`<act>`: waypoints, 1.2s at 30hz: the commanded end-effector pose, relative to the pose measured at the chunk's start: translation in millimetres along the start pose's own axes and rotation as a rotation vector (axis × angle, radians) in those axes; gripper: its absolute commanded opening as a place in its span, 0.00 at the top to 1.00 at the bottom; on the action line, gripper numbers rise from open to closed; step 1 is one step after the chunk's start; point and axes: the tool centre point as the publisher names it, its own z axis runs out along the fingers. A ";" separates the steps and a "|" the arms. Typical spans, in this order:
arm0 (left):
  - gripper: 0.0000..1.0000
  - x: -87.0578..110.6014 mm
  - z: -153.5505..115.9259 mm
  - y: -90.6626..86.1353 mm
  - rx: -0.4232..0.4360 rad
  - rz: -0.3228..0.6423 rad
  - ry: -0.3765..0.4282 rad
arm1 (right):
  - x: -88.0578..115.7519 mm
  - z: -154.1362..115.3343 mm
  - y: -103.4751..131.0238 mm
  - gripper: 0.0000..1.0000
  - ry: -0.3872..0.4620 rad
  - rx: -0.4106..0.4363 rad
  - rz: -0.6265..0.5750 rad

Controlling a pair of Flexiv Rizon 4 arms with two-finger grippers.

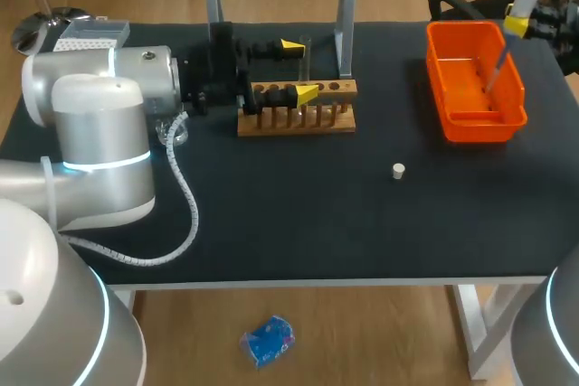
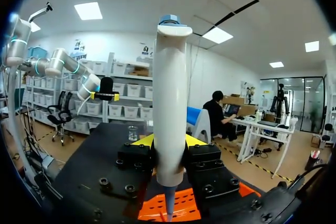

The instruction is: Invert the test tube, pick up the pipette, mount the tip to pipette, aspirate from beaker and dispense into the tube, eject the tip, return the pipette, and cap with the stopper.

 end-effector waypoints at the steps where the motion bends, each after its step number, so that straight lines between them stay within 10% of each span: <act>1: 0.00 0.2 -0.2 0.6 0.003 0.001 0.000 | -9.9 4.8 -3.2 1.00 0.024 -0.009 0.001; 19: 0.00 -6.9 8.8 -17.6 0.004 0.039 -0.054 | -11.0 5.8 -4.0 1.00 0.028 -0.010 0.002; 36: 0.00 -67.1 119.6 -67.2 -0.256 0.043 0.001 | -11.0 5.8 -4.0 1.00 0.028 -0.010 0.002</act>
